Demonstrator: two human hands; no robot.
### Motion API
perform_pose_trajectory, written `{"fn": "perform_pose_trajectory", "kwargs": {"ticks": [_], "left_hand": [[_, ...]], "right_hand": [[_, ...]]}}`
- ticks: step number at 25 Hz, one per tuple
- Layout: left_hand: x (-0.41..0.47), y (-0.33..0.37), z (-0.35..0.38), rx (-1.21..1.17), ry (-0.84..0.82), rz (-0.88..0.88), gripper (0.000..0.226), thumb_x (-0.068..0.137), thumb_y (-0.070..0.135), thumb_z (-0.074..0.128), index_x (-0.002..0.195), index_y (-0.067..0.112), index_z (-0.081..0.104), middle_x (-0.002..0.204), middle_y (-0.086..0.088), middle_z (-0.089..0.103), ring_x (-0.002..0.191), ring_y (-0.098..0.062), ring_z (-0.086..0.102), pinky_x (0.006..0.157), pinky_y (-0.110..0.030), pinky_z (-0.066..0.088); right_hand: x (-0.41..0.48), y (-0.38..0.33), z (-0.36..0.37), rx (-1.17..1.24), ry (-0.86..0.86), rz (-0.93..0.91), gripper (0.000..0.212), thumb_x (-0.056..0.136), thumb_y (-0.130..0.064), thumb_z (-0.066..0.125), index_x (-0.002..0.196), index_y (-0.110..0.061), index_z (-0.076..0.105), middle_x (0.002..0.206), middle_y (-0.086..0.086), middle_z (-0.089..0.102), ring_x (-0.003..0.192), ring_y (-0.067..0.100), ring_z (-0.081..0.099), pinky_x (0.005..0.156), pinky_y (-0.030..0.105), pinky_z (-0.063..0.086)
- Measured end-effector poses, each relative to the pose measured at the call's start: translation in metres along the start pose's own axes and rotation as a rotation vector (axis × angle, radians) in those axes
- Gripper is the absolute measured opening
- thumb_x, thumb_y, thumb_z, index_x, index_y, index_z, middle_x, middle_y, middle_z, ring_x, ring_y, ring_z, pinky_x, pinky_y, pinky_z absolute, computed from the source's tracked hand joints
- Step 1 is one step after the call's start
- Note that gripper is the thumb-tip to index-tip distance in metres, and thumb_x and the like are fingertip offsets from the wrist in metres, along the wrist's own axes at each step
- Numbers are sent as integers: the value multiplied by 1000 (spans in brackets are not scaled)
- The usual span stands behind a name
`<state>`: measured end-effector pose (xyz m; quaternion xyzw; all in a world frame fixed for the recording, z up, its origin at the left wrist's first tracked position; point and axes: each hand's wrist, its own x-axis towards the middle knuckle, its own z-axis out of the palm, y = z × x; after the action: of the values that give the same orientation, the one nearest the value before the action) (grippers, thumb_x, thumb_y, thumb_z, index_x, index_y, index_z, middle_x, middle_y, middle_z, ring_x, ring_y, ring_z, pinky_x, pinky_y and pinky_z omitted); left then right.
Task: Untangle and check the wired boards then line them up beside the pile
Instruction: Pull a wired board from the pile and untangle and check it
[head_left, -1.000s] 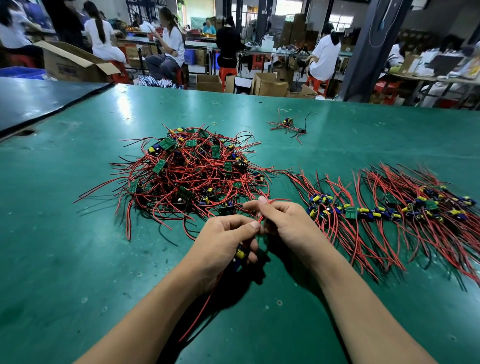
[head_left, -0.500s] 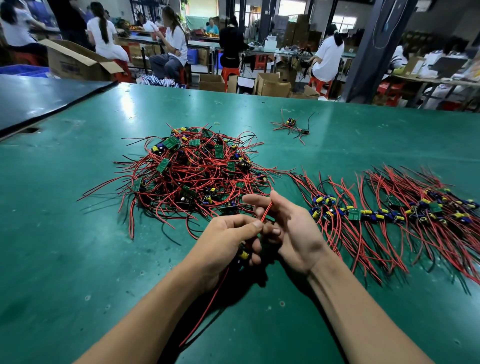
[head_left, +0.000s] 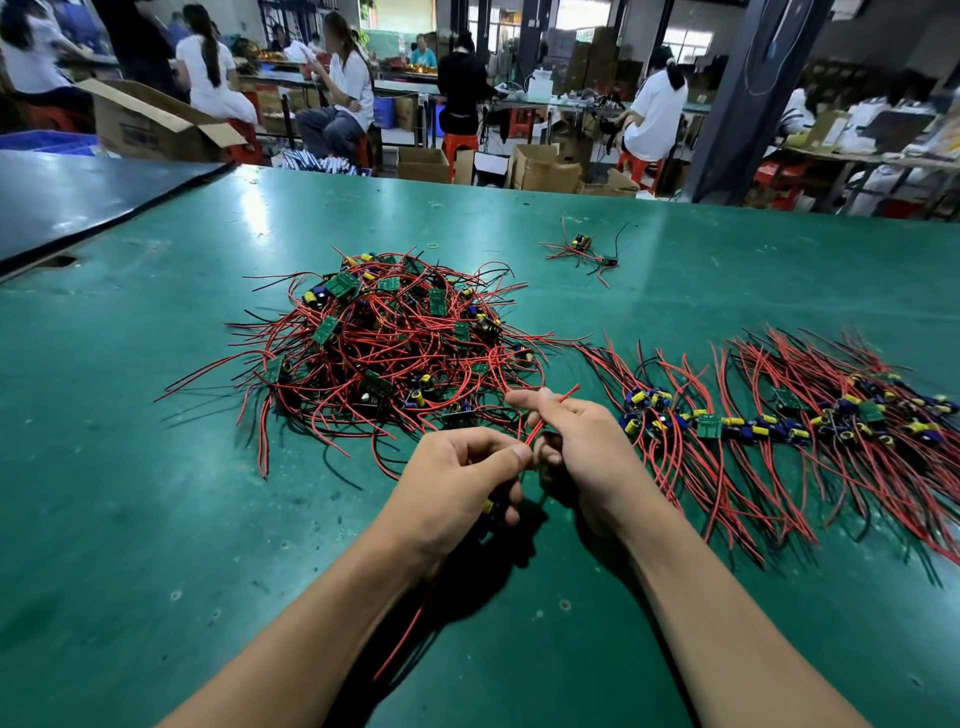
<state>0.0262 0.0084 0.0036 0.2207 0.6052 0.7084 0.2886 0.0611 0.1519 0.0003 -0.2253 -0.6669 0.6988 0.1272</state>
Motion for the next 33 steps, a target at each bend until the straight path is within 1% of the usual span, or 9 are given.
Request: {"fn": "perform_pose_trajectory", "kwargs": {"ticks": [4, 12, 15, 18, 20, 22, 24, 28, 33], "left_hand": [[0, 1, 0, 95, -4, 33, 14, 92, 8, 63, 80, 0, 64, 53, -4, 58, 42, -14, 52, 45, -19, 44], [-1, 0, 3, 163, 1, 42, 15, 92, 8, 63, 81, -1, 63, 54, -6, 60, 43, -17, 54, 47, -22, 44], [-2, 0, 3, 163, 27, 48, 17, 93, 9, 62, 78, 0, 63, 55, -8, 59, 43, -19, 55, 47, -23, 44], [-1, 0, 3, 186, 37, 78, 21, 92, 5, 61, 77, -9, 59, 58, -5, 63, 42, -18, 54, 45, -21, 42], [-1, 0, 4, 208, 34, 85, 22, 91, 3, 62, 77, -12, 59, 68, 6, 70, 43, -17, 53, 46, -22, 42], [-1, 0, 5, 215, 32, 71, 20, 92, 4, 62, 77, -9, 60, 64, 7, 69, 42, -16, 54, 45, -20, 43], [-2, 1, 4, 206, 24, 46, 17, 93, 6, 61, 78, -1, 62, 54, 1, 63, 42, -15, 55, 46, -20, 44], [-3, 5, 4, 166, -7, 7, 14, 94, 8, 59, 82, 1, 61, 54, -2, 59, 45, -15, 55, 52, -25, 44], [-4, 7, 4, 159, -10, 0, 13, 95, 7, 58, 82, 2, 59, 53, -3, 58, 46, -15, 53, 53, -27, 44]], "right_hand": [[0, -2, -4, -59, 40, -10, 43, 105, -45, 43, 90, -29, 80, 58, -1, 31, 44, 10, 24, 42, 23, 18], [-6, -9, -9, 179, 21, -21, 51, 103, -46, 47, 87, -10, 80, 56, -6, 37, 40, 7, 22, 38, 17, 21], [-13, -8, 0, 76, -102, 3, 46, 95, -53, 58, 89, -13, 80, 58, -1, 46, 41, 9, 37, 39, 18, 31], [-16, -4, 5, 54, -211, 56, 35, 93, -42, 66, 88, -10, 79, 73, 15, 61, 53, 20, 52, 48, 26, 42], [-15, -6, 2, 14, -184, 100, 35, 99, -36, 59, 84, -13, 79, 68, 14, 50, 49, 14, 40, 46, 22, 30], [-12, -9, -2, -4, -162, 133, 40, 103, -36, 52, 79, -18, 79, 60, 5, 36, 43, 10, 26, 43, 18, 20], [-12, -10, -5, -64, -123, 117, 39, 104, -39, 50, 87, -18, 79, 57, 2, 30, 44, 10, 24, 43, 18, 19], [-10, -8, -6, -96, -46, 47, 37, 103, -41, 52, 99, -15, 78, 49, -5, 30, 39, 9, 26, 39, 17, 23], [-2, -6, -3, 4, -22, 42, 40, 106, -38, 46, 92, -15, 76, 49, -5, 26, 38, 7, 20, 37, 16, 21]]}}
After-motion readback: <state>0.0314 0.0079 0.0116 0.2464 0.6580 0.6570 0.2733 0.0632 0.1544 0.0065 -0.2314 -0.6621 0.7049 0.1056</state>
